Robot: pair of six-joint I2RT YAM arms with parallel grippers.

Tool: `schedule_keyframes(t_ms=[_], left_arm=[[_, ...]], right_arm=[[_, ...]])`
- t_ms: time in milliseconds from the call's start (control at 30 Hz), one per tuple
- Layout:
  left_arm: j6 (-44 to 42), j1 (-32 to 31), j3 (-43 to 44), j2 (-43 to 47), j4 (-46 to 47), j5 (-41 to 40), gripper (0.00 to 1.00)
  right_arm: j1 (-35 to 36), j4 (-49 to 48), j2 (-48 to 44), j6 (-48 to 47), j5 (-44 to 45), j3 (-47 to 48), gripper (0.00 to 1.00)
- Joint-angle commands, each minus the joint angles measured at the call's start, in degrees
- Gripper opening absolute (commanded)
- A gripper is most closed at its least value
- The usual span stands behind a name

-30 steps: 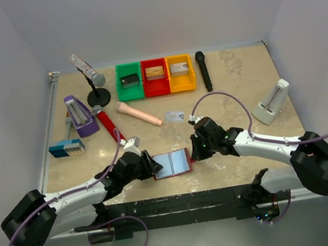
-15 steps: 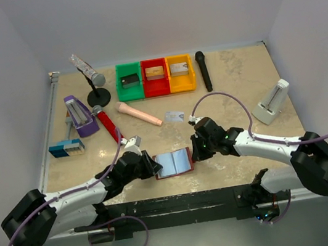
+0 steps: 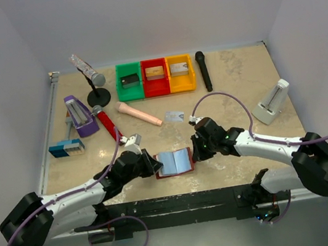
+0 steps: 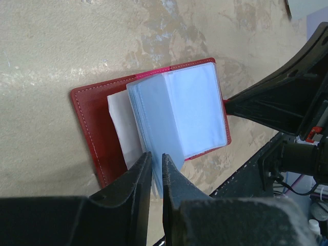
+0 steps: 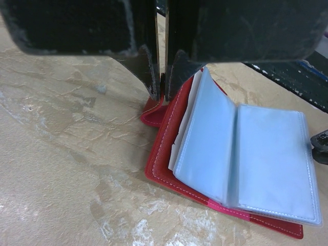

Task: Take the credit cards out of the card holder
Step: Remove the credit card from the card holder.

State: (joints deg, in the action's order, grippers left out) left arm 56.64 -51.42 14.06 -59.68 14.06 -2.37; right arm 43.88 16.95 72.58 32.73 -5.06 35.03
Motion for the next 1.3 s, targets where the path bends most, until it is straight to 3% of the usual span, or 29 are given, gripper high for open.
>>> schedule_keyframes(t_ms=[0,600,1067,1267], left_arm=[[-1.71,-0.35,2.98,-0.43,3.86,2.10,0.19],[-4.17,-2.46,10.10,-9.14,3.25,7.03,0.33],[-4.43,-2.55,9.23,-4.49,-4.74,-0.44,0.38],[-5.75,-2.55,10.37,-4.92,-5.01,0.79,0.41]], right_arm=[[0.07,-0.78,-0.95,-0.48,0.58,-0.13,0.00],[0.16,-0.95,-1.21,-0.30,0.23,-0.48,0.00],[0.07,-0.60,-1.65,-0.21,0.05,-0.49,0.00],[0.07,-0.87,-1.12,-0.21,-0.21,-0.22,0.00]])
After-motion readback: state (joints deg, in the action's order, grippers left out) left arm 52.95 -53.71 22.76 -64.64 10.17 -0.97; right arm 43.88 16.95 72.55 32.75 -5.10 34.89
